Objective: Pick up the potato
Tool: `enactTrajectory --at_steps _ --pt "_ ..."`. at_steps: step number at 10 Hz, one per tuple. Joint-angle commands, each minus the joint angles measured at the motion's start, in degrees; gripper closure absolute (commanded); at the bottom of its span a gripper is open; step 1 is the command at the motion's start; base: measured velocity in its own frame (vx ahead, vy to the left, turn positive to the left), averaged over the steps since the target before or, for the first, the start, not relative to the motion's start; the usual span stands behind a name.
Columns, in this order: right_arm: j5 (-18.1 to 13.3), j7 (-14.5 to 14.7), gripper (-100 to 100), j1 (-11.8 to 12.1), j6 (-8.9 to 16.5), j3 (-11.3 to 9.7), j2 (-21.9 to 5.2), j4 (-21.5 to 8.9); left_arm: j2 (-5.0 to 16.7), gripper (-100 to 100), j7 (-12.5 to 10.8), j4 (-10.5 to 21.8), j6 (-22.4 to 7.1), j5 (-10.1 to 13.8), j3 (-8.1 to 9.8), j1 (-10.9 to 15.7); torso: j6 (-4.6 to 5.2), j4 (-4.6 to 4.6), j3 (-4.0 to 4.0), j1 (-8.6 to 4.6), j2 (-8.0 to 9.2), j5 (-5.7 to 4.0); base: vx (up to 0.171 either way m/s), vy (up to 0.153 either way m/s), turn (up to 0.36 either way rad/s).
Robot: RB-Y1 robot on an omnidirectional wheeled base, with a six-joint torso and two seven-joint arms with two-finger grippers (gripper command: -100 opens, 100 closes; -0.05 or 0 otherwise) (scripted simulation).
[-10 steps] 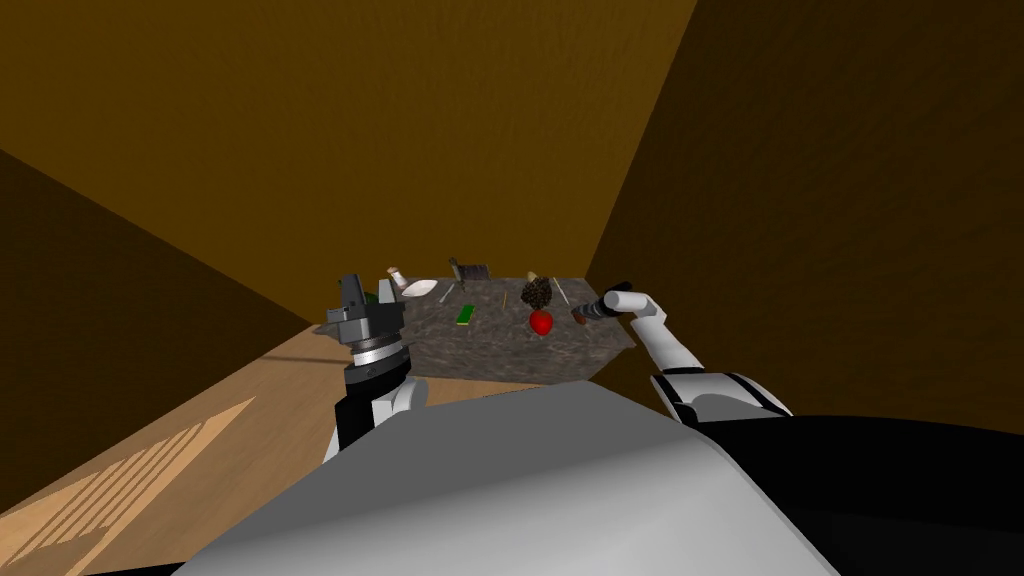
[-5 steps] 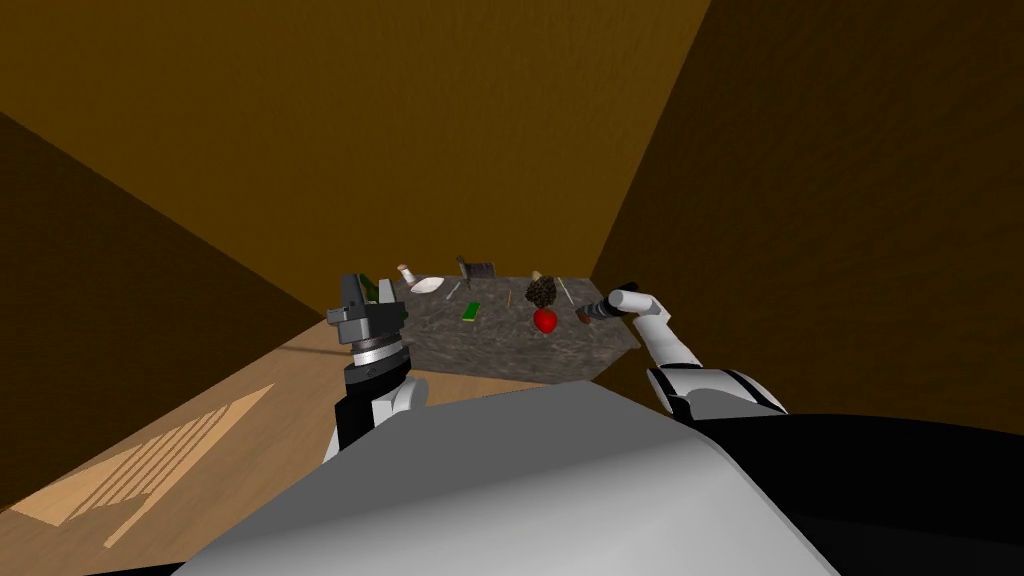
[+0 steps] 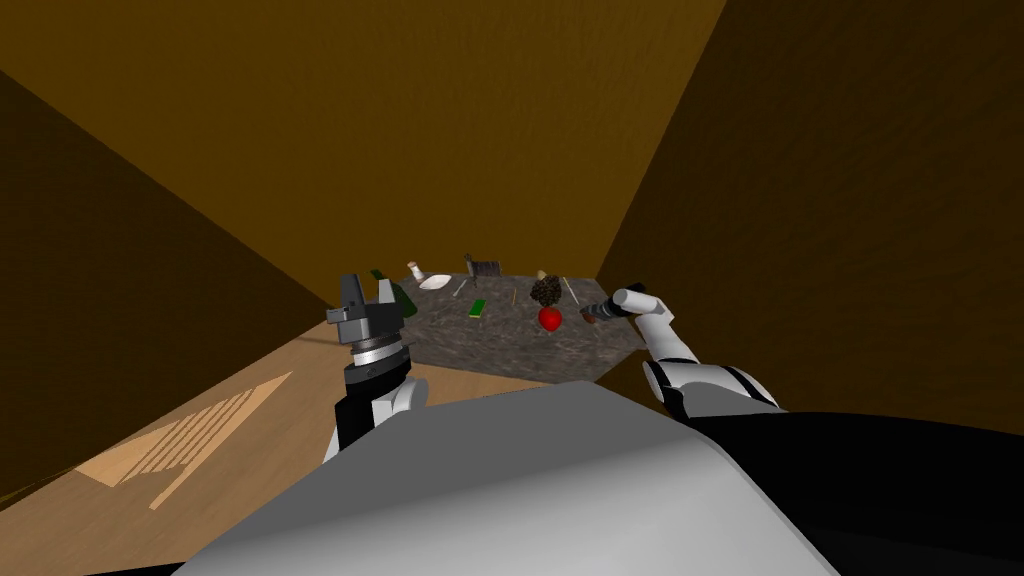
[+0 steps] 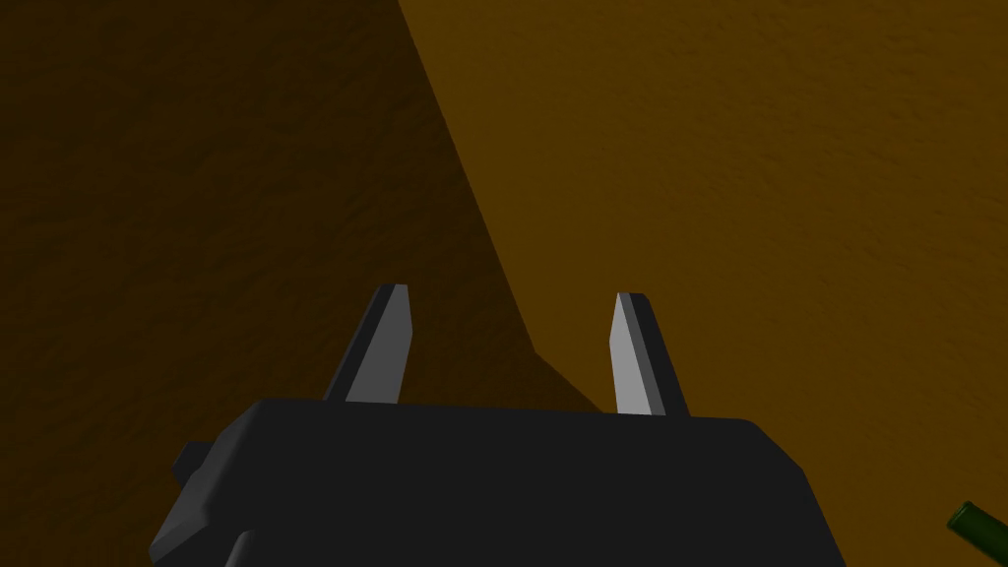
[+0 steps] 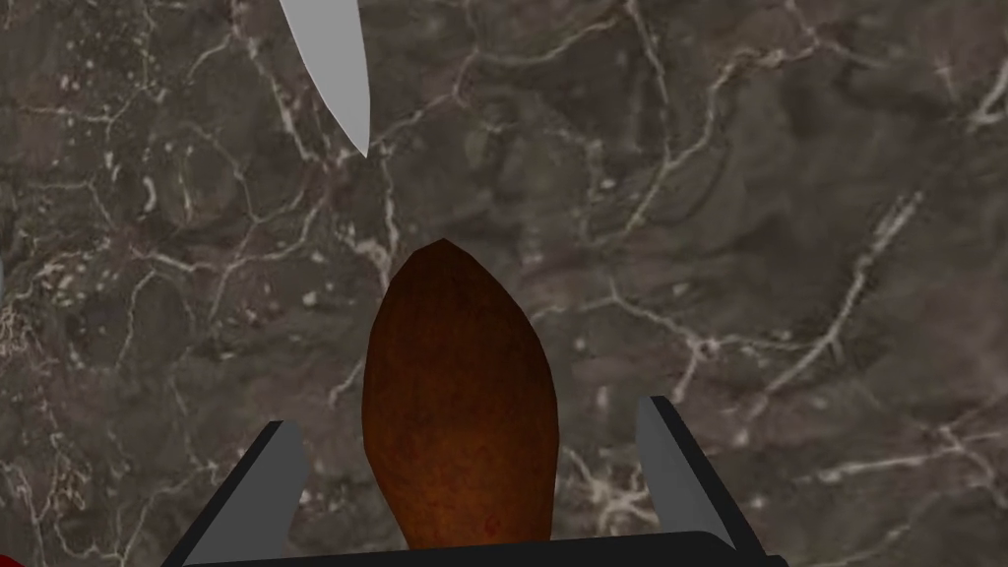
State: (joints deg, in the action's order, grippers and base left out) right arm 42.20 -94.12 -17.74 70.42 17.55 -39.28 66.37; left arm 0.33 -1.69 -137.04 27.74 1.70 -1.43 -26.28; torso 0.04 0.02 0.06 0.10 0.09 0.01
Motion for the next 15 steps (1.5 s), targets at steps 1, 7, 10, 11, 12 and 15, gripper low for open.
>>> enactTrajectory --at_steps 1,7,10,11,12,15 --pt "-0.3 1.0 -100 -0.6 -0.3 0.7 0.2 -1.8 0.0 0 0.0 0.0 0.0 0.0 0.0 0.0 0.0 0.0 0.0 0.0 0.0 0.0 -0.022 0.019 0.046" --pt "-1.2 4.5 100 -2.1 -0.8 3.8 0.4 -6.2 0.0 0 0.0 0.0 0.0 0.0 0.01 0.0 0.0 0.0 -0.02 -0.05 -0.05 -0.02 -0.023 0.018 0.047" --pt "-1.1 4.5 100 -2.1 -0.8 3.8 0.5 -6.2 0.0 0 0.0 0.0 0.0 0.0 0.01 0.0 0.02 -0.02 -0.05 -0.08 -0.09 -0.02 0.0 0.0 0.0" --pt "-1.1 4.5 0 -2.1 -0.8 3.8 0.5 -6.2 0.0 0 0.0 0.0 0.0 0.0 0.01 0.0 0.02 -0.02 -0.05 -0.08 -0.09 -0.02 0.0 0.0 0.0" --pt "-0.8 2.9 100 -1.5 -0.6 2.3 0.4 -4.5 0.0 0 0.0 0.0 0.0 0.0 0.01 0.0 0.02 -0.02 -0.05 -0.09 -0.09 -0.02 0.027 -0.025 -0.103" --pt "0.2 -0.8 100 0.4 0.1 -0.9 0.0 0.3 0.0 0 0.0 0.0 0.0 0.0 0.01 0.0 0.06 -0.05 -0.13 -0.22 -0.23 -0.03 0.046 -0.033 -0.101"
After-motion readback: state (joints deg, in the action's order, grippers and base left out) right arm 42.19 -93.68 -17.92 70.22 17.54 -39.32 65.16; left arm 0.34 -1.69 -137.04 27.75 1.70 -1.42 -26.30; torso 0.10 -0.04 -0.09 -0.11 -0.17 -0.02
